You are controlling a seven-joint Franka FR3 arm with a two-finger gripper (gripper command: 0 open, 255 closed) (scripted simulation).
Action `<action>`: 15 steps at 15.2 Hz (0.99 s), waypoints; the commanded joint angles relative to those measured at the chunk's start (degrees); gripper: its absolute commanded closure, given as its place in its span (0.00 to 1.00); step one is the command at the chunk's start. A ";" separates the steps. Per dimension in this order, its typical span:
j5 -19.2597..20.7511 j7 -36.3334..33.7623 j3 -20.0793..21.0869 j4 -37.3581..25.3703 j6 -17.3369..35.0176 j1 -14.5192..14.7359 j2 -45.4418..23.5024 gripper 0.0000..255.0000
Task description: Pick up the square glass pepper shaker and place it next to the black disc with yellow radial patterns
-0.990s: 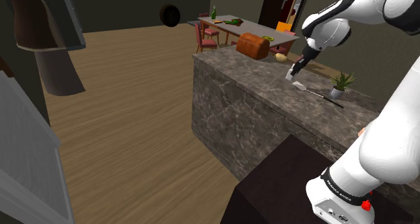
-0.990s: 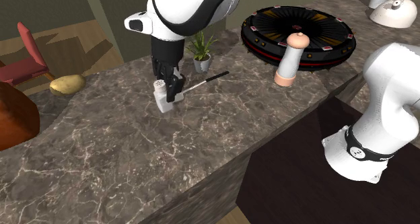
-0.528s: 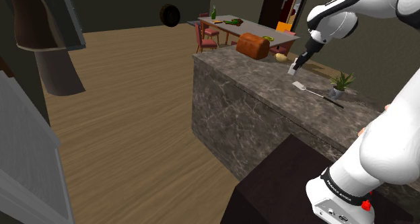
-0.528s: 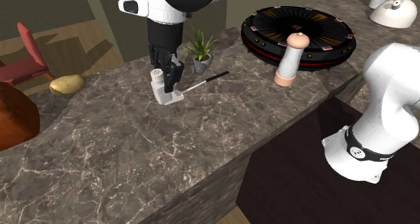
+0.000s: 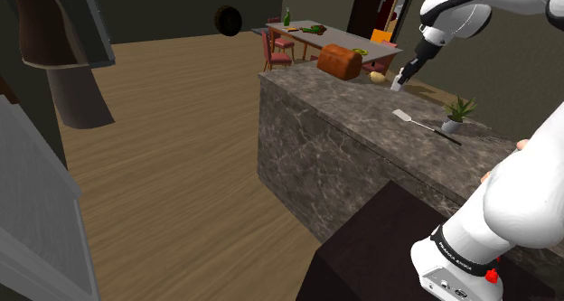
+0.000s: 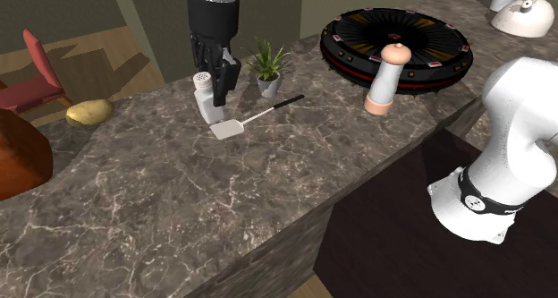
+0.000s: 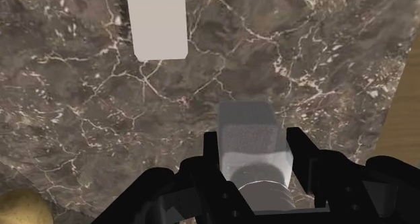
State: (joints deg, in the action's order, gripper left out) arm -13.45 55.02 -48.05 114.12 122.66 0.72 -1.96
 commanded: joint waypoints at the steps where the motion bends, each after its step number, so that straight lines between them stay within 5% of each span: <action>1: 1.13 -0.95 0.02 -0.81 -1.38 0.16 1.02 1.00; 7: 2.82 -2.61 0.13 -4.18 -5.48 0.29 2.41 1.00; 11: 11.90 -6.00 1.16 4.38 -4.25 -0.98 13.56 1.00; 15: 18.93 -8.06 3.73 11.55 -4.90 -5.38 23.36 1.00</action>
State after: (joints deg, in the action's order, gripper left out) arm 3.69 47.58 -45.08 123.70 117.77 -3.58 18.97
